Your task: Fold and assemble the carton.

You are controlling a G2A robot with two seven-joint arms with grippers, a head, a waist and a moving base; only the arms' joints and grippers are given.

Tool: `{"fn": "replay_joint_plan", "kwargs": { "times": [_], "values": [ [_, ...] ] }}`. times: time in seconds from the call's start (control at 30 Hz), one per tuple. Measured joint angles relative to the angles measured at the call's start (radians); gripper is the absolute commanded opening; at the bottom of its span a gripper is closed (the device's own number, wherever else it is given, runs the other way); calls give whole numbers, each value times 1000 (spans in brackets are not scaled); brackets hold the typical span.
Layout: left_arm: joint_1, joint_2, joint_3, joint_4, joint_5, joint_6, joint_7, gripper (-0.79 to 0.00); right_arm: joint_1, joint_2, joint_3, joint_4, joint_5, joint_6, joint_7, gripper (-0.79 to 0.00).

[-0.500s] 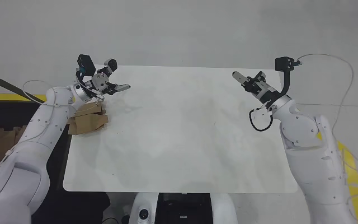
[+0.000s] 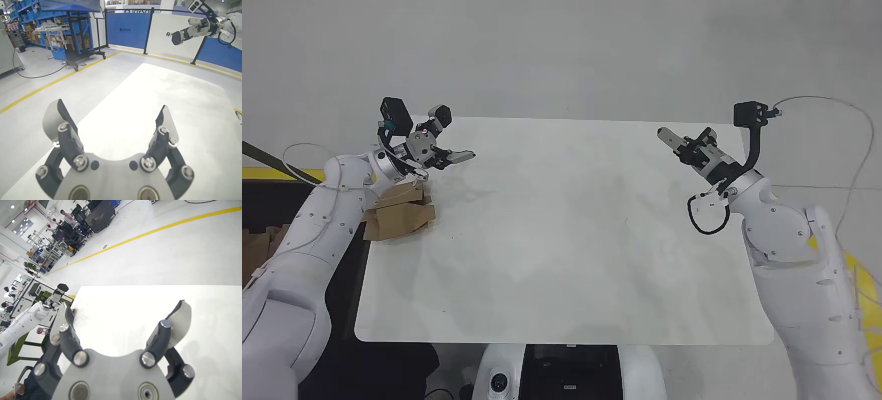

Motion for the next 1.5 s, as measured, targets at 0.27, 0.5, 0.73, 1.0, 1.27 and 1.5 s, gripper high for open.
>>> {"fn": "replay_joint_plan", "kwargs": {
  "times": [0.27, 0.5, 0.73, 1.0, 1.27, 1.5],
  "values": [
    [0, 0, 0, 0, 0, 0, 0, 0, 0, 0, 0, 0, 0, 0, 0, 0],
    [0, 0, 0, 0, 0, 0, 0, 0, 0, 0, 0, 0, 0, 0, 0, 0],
    [25, 10, -37, -7, -62, -5, -47, 0, 0, 0, 0, 0, 0, 0, 0, 0],
    [90, 51, -97, -64, -306, -40, -298, 0, 0, 0, 0, 0, 0, 0, 0, 0],
    [174, 132, -130, -203, -690, -40, -684, 0, 0, 0, 0, 0, 0, 0, 0, 0],
    [246, 207, -197, -280, -981, -40, -989, 0, 0, 0, 0, 0, 0, 0, 0, 0]
  ]
}}
